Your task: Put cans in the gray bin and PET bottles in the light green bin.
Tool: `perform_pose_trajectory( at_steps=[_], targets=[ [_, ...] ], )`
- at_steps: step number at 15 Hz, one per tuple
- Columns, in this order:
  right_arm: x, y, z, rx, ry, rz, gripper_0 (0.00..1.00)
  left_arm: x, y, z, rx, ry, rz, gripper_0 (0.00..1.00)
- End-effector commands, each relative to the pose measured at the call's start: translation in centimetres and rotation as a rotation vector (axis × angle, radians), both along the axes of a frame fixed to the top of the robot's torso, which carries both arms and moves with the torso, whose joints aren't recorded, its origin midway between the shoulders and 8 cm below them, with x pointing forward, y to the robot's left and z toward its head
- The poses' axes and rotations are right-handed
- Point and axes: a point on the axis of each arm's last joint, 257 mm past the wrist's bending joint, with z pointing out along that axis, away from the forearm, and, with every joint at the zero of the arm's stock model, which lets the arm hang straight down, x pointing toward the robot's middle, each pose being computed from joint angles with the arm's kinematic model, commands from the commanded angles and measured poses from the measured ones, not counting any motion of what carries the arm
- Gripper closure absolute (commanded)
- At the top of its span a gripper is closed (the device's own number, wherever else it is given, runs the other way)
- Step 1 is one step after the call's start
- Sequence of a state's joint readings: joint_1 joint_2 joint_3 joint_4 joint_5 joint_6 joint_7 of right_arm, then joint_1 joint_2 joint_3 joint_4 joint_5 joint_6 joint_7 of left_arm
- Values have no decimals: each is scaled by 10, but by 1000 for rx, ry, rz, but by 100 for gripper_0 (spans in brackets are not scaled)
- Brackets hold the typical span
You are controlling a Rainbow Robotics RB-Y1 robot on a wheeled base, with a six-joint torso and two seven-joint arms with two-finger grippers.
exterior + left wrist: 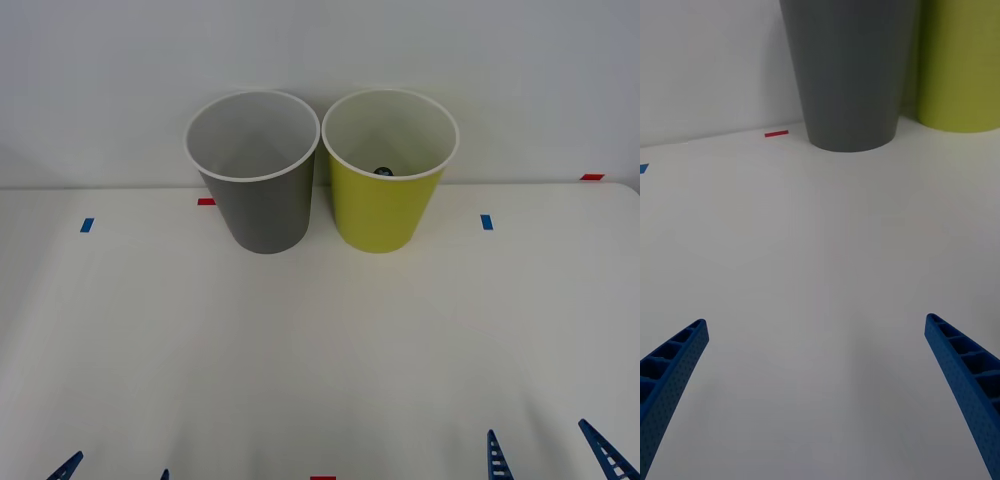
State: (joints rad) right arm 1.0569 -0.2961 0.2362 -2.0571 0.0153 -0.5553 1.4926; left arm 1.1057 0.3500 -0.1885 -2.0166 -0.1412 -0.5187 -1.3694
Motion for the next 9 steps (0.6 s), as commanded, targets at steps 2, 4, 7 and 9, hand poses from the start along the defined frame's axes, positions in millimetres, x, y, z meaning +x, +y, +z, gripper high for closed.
perform_pose_trajectory(
  at_steps=[2,4,7,9],
  targets=[
    [0,0,0,0,0,0,0,-5,2,-3,3,15,6,0],
    [0,0,0,0,0,0,0,-5,2,-3,3,15,6,0],
    [0,0,0,0,0,0,0,-5,2,-3,3,15,6,0],
    [0,0,0,0,0,0,0,-5,2,-3,3,15,6,0]
  ],
)
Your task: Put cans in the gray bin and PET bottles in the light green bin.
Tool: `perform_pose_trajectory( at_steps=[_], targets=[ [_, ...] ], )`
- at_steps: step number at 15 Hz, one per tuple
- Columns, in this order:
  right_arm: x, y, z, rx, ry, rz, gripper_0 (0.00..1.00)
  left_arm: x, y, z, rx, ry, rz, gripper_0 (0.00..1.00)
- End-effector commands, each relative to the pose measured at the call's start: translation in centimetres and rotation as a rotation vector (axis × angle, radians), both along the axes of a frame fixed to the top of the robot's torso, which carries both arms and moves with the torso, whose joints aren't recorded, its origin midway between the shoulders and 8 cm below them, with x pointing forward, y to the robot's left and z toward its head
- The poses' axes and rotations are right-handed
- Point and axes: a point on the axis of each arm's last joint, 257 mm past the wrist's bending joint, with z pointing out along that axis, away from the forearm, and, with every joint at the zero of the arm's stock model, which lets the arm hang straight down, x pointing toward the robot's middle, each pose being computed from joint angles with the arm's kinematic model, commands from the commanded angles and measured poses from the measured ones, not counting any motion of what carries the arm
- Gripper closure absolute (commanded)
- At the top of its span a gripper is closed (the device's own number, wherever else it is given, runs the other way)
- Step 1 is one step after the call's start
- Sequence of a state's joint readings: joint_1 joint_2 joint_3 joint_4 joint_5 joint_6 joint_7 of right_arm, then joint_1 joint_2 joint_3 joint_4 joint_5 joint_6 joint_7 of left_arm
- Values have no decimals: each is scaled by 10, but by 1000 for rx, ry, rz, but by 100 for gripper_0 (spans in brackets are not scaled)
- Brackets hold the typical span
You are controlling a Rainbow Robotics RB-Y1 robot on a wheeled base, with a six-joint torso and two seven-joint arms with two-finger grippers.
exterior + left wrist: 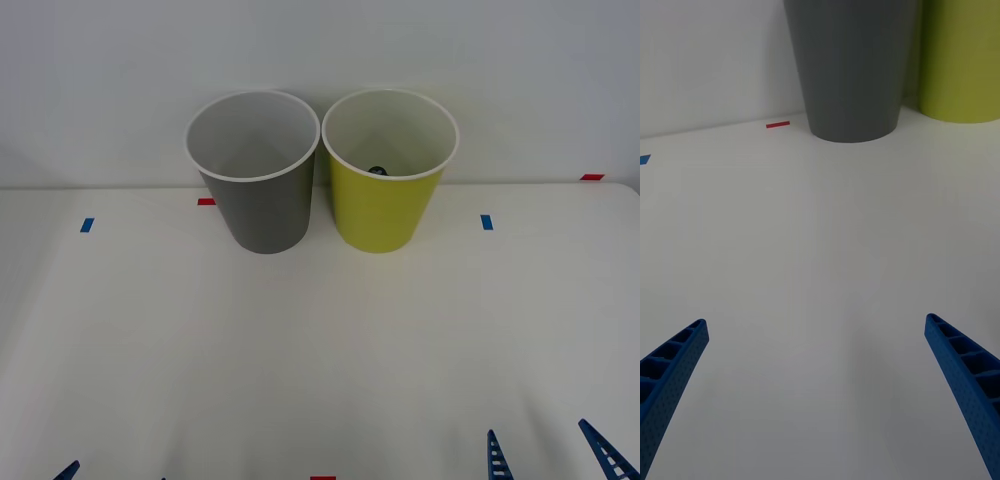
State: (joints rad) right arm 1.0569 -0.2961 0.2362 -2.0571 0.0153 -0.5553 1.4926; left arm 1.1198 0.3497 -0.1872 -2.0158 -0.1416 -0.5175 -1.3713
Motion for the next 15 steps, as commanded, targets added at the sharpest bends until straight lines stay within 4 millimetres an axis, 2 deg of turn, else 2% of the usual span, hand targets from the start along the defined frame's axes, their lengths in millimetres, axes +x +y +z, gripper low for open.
perform_pose_trajectory(
  at_steps=[1,15],
  targets=[
    [0,0,0,0,0,0,0,0,0,0,0,1,0,0],
    [0,0,0,0,0,0,0,0,0,0,0,1,0,0]
  ],
)
